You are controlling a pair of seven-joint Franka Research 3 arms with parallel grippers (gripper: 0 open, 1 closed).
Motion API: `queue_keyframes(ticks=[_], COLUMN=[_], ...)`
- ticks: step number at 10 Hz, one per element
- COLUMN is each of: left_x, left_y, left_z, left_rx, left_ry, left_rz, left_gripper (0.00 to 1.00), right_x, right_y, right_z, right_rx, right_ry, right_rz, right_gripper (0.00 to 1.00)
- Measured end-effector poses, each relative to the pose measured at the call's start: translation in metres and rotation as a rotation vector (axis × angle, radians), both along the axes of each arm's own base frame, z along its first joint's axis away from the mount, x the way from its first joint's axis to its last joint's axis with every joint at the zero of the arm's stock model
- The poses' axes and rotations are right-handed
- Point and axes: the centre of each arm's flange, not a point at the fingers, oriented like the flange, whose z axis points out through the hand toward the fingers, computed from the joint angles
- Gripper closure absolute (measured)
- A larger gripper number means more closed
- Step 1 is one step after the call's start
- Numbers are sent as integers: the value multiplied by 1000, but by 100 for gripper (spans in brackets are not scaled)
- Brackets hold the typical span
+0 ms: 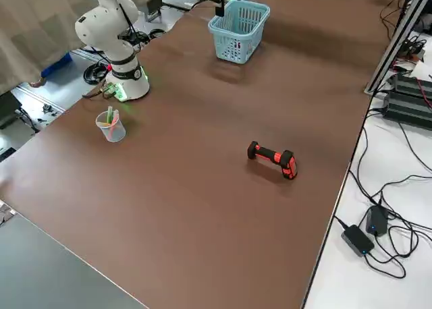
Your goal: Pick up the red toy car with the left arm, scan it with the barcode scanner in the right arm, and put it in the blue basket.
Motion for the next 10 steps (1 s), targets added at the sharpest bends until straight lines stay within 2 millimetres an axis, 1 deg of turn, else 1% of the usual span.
queue_keyframes(ticks=[4,10], left_x=[6,7], left_y=[0,0], left_z=[14,13], left_rx=[-4,-5], left_ry=[-32,-26], left_rz=[0,0], left_gripper=[0,0], right_x=[0,-1], right_y=[-6,-8], right_z=[-1,-1], right_rx=[11,14], right_ry=[1,0], right_rz=[-13,-16], right_gripper=[0,0])
